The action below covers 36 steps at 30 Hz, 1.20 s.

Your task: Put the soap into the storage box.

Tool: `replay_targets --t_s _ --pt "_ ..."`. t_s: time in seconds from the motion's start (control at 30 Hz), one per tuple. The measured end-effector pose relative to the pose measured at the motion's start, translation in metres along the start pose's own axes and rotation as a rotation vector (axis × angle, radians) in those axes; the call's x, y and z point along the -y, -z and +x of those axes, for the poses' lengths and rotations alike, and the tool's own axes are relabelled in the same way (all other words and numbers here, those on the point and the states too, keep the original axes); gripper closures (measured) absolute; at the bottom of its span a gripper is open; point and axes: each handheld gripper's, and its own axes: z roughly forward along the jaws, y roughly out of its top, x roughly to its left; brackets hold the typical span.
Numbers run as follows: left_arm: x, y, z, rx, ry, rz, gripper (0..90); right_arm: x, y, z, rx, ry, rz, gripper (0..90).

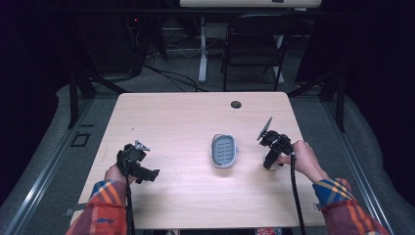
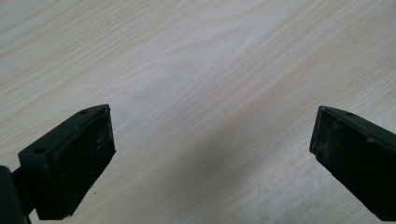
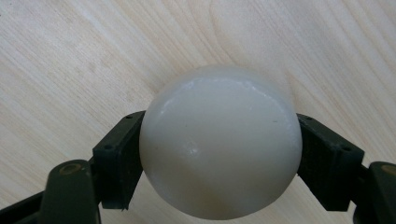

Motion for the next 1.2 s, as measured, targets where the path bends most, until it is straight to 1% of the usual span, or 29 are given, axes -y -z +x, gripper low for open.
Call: replay_targets --t_s 0.07,0.2,0.23,0.33,0.37,0.4,0.43,0.47,0.63,0.67,0.7,0.73,0.77,0.8,0.87,0.9,1.07,1.1,1.2 --pt "0.000 0.000 0.000 -0.001 0.001 -0.001 0.1 -0.002 0.000 0.000 0.002 0.004 0.008 23.5" --pt "0.000 0.000 0.000 0.000 0.001 -0.002 0.1 -0.007 0.000 0.001 0.001 0.012 0.006 23.5" --pt "0.000 0.000 0.000 0.000 0.001 -0.001 0.1 -0.008 0.000 0.001 0.005 0.005 0.002 23.5" --pt "0.000 0.000 0.000 0.001 0.001 -0.002 0.1 -0.011 0.001 0.001 0.001 0.010 0.007 23.5" --pt "0.000 0.000 0.000 0.002 0.000 0.001 0.1 -0.014 0.001 0.002 0.001 0.007 -0.002 23.5" --pt "0.000 0.000 0.000 0.002 0.000 0.001 0.1 -0.016 0.002 0.002 0.005 0.020 0.012 23.5" --pt "0.000 0.000 0.000 0.001 0.001 -0.002 0.0 -0.016 0.001 0.004 0.004 0.004 -0.009 23.5" --pt "0.000 0.000 0.000 0.001 0.000 -0.002 0.1 -0.019 0.003 0.003 0.006 0.027 0.014 23.6" --pt "0.000 0.000 0.000 0.002 0.000 0.000 0.1 -0.026 0.003 0.005 0.005 0.031 0.010 23.5" --pt "0.000 0.000 0.000 0.001 0.000 -0.001 0.1 -0.028 0.003 0.006 0.005 0.030 -0.004 23.5" --pt "0.000 0.000 0.000 0.001 0.000 -0.001 0.1 -0.030 0.004 0.006 0.004 0.036 0.000 23.5" --pt "0.000 -0.001 0.000 -0.007 0.001 -0.003 0.1 -0.032 0.004 0.007 0.007 0.038 -0.006 23.5" --pt "0.000 0.000 0.000 0.000 0.000 0.000 0.1 -0.034 0.006 0.006 0.011 0.048 0.015 23.5" --pt "0.000 0.000 0.000 -0.003 0.000 0.000 0.1 -0.035 0.005 0.007 0.006 0.034 -0.006 23.5" --pt "0.000 0.000 0.000 -0.002 -0.001 0.000 0.1 -0.037 0.006 0.008 0.009 0.040 -0.009 23.5" --pt "0.000 -0.001 0.000 -0.003 -0.001 0.002 0.1 -0.039 0.008 0.007 0.012 0.049 0.009 23.5" --pt "0.000 -0.001 0.000 0.000 -0.001 0.003 0.1 -0.043 0.009 0.008 0.012 0.059 0.008 23.5" --pt "0.000 -0.001 0.000 0.000 -0.001 0.003 0.1 -0.044 0.009 0.009 0.010 0.054 0.009 23.6" --pt "0.000 -0.001 0.000 -0.007 0.000 0.001 0.1 -0.046 0.010 0.008 0.011 0.057 0.006 23.5"
